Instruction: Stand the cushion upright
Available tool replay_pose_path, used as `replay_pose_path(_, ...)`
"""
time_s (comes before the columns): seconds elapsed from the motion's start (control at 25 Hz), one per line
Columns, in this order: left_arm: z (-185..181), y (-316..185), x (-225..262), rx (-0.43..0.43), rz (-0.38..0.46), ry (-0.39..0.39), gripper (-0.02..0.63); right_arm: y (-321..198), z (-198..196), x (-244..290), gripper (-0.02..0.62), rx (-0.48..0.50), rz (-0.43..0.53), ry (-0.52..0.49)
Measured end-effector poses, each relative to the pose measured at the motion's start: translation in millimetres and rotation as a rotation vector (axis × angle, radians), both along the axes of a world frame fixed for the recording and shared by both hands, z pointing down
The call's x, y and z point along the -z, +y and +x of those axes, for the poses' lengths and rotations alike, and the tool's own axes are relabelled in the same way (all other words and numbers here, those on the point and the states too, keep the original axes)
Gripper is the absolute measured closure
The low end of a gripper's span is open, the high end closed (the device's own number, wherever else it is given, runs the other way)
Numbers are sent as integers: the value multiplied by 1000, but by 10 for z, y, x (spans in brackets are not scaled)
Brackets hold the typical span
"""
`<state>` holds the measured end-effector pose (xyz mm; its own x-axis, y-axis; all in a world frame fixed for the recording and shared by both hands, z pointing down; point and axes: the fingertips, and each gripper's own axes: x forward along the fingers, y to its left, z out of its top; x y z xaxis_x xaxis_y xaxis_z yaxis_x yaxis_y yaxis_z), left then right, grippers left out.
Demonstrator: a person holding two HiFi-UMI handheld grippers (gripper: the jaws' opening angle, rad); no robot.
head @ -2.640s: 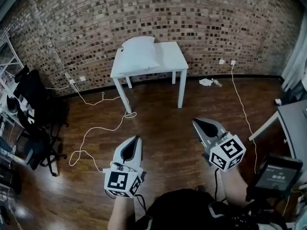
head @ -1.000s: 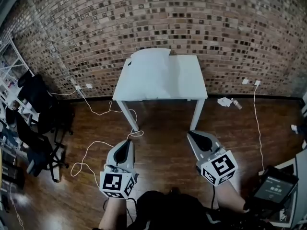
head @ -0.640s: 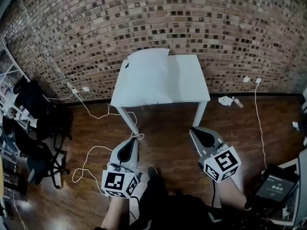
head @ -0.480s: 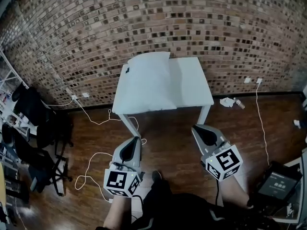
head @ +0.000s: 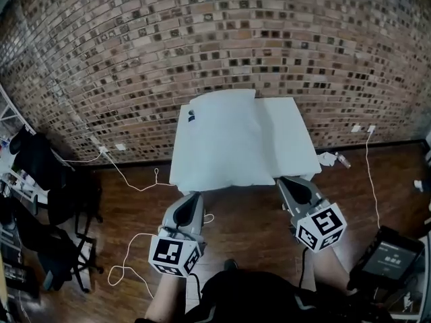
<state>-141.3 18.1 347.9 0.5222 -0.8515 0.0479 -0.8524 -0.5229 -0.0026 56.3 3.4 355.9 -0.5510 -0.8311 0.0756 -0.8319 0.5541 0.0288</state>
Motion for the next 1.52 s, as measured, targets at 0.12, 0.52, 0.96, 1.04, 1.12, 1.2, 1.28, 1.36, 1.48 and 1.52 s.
replay_pose_path(0.12, -164, -303, -37, -26, -4, 0, 606, -303, -160, -15, 589, -20, -8, 1)
replay_pose_path(0.52, -506, -1143, -106, -16, -24, 52, 606, -1004, -439, -93, 589, -37, -56, 21)
replay_pose_path(0.96, -419, -2219, -225, 25, -46, 32, 606, -2141, -229, -198, 589, -5, -59, -11)
replay_pose_path(1.04, -385, -2423, -266, 28, -55, 23, 606, -2363, -183, -205, 589, 8, -60, -11)
replay_pose_path(1.12, -362, -2604, -286, 36, -73, 20, 606, -2546, -154, -233, 589, 20, -72, -13)
replay_pose_path(1.2, -349, -2790, -307, 55, -91, 21, 606, -2735, -98, -248, 588, 24, -84, -16)
replay_pose_path(1.28, -330, -2984, -348, 82, -112, 20, 606, -2959, -14, -268, 584, 31, -100, -18)
replay_pose_path(1.36, -289, -3145, -397, 99, -136, 12, 606, -3165, 58, -328, 564, 49, -127, -22)
replay_pose_path(1.48, -186, -3377, -473, 93, -152, -13, 606, -3454, 155, -421, 524, 58, -154, -22)
replay_pose_path(1.52, -165, -3452, -500, 87, -159, -17, 606, -3531, 167, -451, 511, 59, -164, -26)
